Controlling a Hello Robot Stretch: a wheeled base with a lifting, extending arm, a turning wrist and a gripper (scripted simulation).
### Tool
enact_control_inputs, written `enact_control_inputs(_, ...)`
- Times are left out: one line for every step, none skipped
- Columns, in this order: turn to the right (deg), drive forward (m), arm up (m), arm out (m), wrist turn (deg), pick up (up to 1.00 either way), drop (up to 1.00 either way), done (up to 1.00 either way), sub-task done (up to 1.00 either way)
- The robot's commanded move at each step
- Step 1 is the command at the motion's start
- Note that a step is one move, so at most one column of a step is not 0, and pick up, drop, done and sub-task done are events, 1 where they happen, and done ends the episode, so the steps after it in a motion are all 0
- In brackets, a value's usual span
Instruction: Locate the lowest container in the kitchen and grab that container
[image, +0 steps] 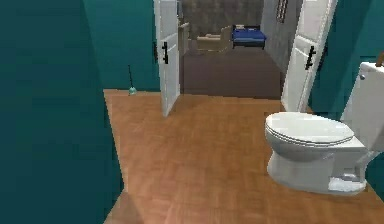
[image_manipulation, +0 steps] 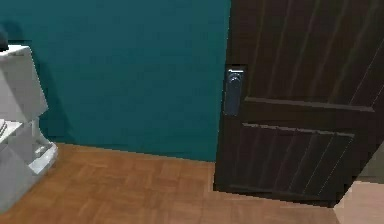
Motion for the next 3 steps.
enact_control_inputs(0.0,1.00,0.00,0.00,0.0,0.00,0.00,0.00,0.00)
enact_control_inputs(0.0,0.60,0.00,0.00,0.0,0.00,0.00,0.00,0.00)
enact_control_inputs(-45.0,0.00,0.00,0.00,0.0,0.00,0.00,0.00,0.00)
